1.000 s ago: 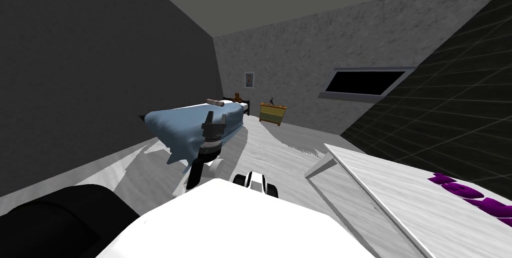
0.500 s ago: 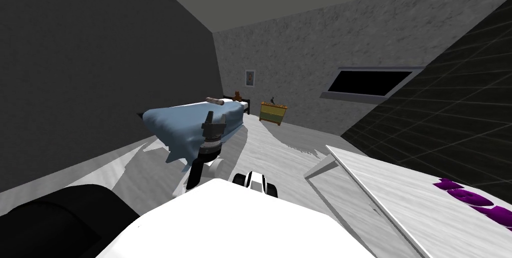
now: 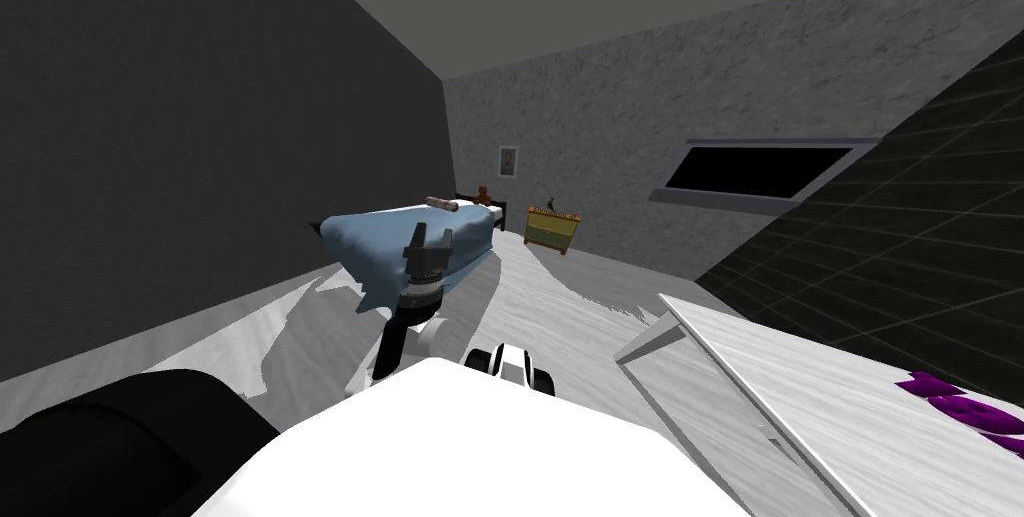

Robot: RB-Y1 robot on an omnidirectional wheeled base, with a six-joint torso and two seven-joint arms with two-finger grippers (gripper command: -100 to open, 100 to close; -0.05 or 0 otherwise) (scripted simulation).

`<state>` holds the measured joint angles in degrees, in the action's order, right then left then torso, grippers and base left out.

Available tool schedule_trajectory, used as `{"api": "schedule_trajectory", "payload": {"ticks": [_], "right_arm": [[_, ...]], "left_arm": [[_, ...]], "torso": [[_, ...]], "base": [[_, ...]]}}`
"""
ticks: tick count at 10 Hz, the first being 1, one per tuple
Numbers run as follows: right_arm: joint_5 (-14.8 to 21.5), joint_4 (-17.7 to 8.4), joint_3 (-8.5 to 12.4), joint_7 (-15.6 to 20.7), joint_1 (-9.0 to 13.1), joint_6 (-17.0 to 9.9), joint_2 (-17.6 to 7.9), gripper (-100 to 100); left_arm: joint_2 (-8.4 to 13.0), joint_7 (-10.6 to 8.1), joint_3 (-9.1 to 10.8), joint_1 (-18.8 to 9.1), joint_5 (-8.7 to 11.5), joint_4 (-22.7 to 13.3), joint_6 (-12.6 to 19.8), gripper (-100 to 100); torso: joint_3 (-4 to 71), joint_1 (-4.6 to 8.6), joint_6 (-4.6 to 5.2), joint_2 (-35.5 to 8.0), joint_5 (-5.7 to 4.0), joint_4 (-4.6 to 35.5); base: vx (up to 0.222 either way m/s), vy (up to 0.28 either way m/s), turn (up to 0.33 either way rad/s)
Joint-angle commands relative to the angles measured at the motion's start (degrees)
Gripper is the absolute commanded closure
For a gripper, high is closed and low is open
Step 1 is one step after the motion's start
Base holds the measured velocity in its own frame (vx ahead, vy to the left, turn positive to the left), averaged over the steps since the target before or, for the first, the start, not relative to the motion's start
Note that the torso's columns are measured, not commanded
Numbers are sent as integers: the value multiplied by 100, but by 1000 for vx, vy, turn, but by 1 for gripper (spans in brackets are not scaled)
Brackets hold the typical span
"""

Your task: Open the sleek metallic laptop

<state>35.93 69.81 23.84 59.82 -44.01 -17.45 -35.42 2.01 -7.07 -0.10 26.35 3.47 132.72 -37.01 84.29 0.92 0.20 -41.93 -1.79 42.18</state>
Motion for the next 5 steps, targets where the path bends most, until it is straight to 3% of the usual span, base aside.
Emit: {"api": "schedule_trajectory", "payload": {"ticks": [1, 2, 5], "right_arm": [[-95, -329, -425, -35, -10, 9, 100, -100], [-95, -314, -563, -35, -10, 9, 100, -100], [-95, -329, -640, -35, -10, 9, 100, -100]], "left_arm": [[0, 0, 0, 1, 0, 0, 0, 0], [0, 0, 1, 1, 0, 0, 0, 0], [0, 0, 0, 0, 0, 0, 0, 0]], "torso": [[-10, 15, 18, -18, -4, 1], [-36, 14, 10, -41, -38, 12], [-72, 37, 12, -78, -69, 26]], "base": [[26, -31, -20], [19, -12, 17], [2, -1, -2]]}}
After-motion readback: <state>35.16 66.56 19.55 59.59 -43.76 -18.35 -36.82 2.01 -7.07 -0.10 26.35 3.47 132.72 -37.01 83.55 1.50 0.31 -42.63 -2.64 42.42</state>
